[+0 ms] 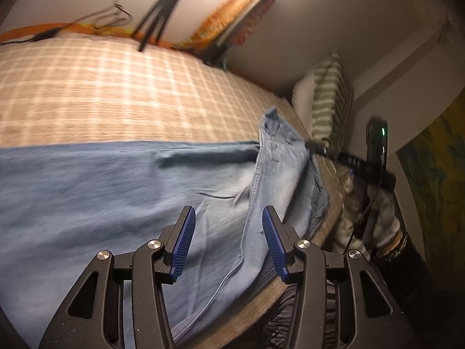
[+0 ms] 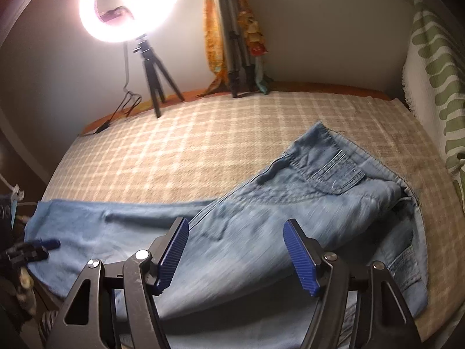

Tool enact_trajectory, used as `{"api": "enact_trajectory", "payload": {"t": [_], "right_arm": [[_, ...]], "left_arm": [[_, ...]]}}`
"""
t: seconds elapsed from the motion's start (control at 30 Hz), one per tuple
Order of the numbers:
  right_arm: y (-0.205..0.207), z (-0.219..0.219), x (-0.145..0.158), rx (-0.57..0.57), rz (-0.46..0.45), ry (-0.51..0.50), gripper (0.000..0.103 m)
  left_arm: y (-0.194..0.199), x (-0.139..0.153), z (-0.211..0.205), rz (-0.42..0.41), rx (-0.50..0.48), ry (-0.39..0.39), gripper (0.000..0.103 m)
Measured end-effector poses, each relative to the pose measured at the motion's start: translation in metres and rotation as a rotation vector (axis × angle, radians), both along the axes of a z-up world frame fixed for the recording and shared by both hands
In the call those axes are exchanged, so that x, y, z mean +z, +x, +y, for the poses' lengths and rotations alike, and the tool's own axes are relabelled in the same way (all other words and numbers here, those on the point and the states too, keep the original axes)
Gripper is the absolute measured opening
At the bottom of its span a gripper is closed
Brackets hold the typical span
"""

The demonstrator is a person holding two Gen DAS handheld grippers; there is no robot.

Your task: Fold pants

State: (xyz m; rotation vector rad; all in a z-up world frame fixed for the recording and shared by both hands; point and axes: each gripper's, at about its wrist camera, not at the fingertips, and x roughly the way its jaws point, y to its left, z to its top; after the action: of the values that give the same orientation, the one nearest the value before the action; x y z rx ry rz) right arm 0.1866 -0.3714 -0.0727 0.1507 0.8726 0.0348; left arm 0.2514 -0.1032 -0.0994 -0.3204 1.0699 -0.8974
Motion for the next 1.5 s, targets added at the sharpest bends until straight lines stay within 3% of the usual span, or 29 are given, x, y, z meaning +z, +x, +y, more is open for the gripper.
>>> {"api": "enact_trajectory", "payload": {"t": [0.13,0.47,0.7,0.93,1.17,1.27,1.33,1.4,1.5], "right_arm": [[0.027,-0.018,-0.001,-0.051,0.029,0.048,0.069],[0.111,-0.043,-0.021,-0.174,0.139,0.001,0.068],[0.156,-0.056,-0.051,-0.304,0.221,-0.004,0.067],[0.174,-0.057,-0.067,-0.330,0.267,-0.061,0.067],[0.178,-0.060,-0.073,-0.331,0.293,-0.079,0.065],[0.177,-0.059,-0.075,-0.328,0.283,-0.116,0.054],[0.175,-0.058,-0.075,-0.314,0.274,-0.115,0.037],[0.170,-0.057,-0.073,-0.299,0.265,-0.089,0.026],[0.161,-0.062,-0.069,-0.287,0.249,-0.015,0.012]], "left_arm": [[0.006,-0.003,-0.031,-0.004,-0.077,0.032,0.046],[0.018,-0.030,-0.098,0.057,-0.174,0.070,0.046],[0.013,-0.043,-0.129,0.060,-0.252,0.111,0.046],[0.012,-0.049,-0.140,0.072,-0.267,0.120,0.046],[0.012,-0.050,-0.143,0.096,-0.267,0.072,0.046],[0.009,-0.049,-0.147,0.088,-0.281,0.063,0.044],[0.005,-0.047,-0.151,0.068,-0.286,0.066,0.040],[0.004,-0.045,-0.151,0.044,-0.295,0.076,0.022],[0.001,-0.043,-0.153,0.010,-0.303,0.092,0.011]]}}
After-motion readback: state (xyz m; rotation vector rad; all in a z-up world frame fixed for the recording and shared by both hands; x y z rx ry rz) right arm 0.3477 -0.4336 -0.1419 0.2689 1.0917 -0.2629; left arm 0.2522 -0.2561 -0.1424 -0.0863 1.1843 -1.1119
